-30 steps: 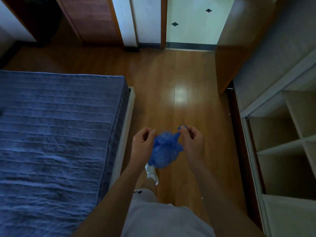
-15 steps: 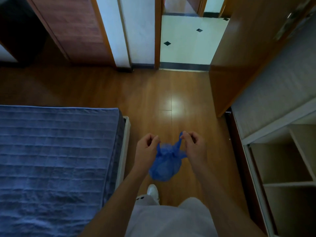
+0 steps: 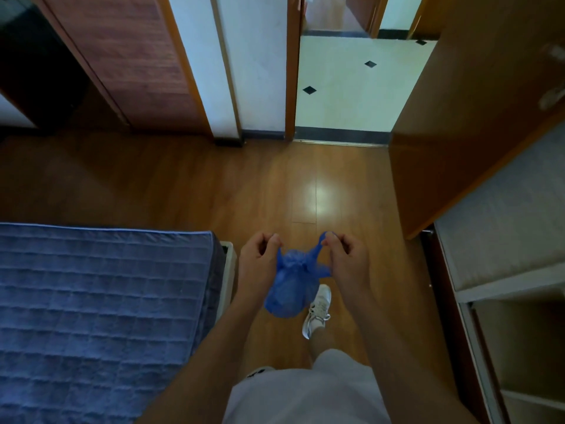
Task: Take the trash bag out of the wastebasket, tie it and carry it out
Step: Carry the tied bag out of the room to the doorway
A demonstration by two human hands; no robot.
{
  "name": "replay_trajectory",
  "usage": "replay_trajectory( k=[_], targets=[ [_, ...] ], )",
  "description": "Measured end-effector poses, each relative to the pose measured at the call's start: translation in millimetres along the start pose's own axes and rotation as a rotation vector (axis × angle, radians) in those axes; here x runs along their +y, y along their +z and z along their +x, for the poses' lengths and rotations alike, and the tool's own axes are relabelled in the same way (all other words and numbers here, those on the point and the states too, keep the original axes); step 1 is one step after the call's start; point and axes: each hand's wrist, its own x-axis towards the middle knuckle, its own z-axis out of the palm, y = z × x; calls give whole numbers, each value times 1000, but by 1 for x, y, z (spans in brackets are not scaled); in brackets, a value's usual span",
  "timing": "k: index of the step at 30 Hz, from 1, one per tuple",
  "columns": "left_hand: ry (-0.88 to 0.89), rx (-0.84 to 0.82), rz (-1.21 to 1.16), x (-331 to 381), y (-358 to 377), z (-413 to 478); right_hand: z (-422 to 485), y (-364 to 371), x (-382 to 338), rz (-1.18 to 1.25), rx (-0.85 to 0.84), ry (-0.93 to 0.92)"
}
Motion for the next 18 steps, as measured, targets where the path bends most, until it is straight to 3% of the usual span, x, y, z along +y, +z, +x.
replay_trajectory(
  k=[9,18],
  targets=[
    [-21,130,44,41,64,142,178,1,-39,-46,-170,13],
    [-41,176,61,70,121,250,309,4,-66,-46,-164,-38]
  ],
)
